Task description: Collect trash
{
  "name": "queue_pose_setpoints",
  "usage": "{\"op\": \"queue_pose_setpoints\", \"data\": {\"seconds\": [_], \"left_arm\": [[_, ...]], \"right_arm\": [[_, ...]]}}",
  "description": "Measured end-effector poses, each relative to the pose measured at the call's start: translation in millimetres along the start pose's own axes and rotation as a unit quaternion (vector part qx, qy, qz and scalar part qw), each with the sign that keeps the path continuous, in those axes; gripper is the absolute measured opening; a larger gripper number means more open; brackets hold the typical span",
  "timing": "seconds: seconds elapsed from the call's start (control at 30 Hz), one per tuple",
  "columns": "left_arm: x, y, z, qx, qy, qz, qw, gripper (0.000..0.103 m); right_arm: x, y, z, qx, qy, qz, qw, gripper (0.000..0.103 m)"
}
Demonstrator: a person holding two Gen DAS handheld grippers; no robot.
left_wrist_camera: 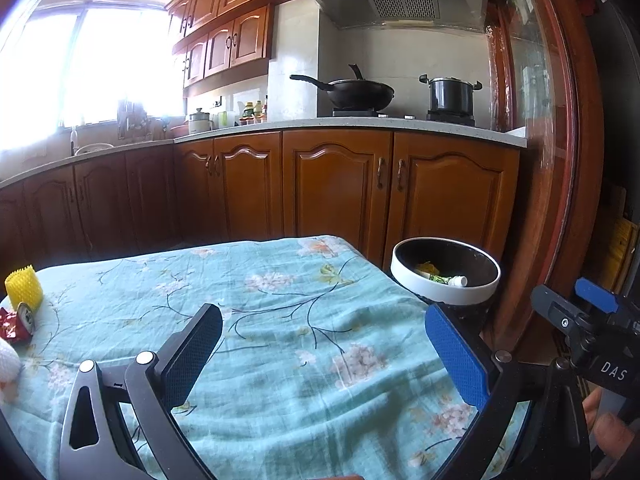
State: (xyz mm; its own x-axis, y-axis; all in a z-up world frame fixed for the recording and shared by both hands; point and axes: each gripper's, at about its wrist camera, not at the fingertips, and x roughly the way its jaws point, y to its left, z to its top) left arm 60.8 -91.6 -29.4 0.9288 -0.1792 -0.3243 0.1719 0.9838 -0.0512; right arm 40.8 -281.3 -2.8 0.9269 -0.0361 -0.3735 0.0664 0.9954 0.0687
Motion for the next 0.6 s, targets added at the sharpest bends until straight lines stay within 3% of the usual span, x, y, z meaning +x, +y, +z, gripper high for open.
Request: {"op": "queue_pose_setpoints", "data": {"seconds": [0.6], "left_arm": [[0.5, 3.4, -2.6, 0.002, -0.001, -0.005, 1.0000, 0.102]], "right_arm": [[-1.7, 4.1, -1.2, 0.000, 0.000, 0.008, 1.000, 0.103]]}}
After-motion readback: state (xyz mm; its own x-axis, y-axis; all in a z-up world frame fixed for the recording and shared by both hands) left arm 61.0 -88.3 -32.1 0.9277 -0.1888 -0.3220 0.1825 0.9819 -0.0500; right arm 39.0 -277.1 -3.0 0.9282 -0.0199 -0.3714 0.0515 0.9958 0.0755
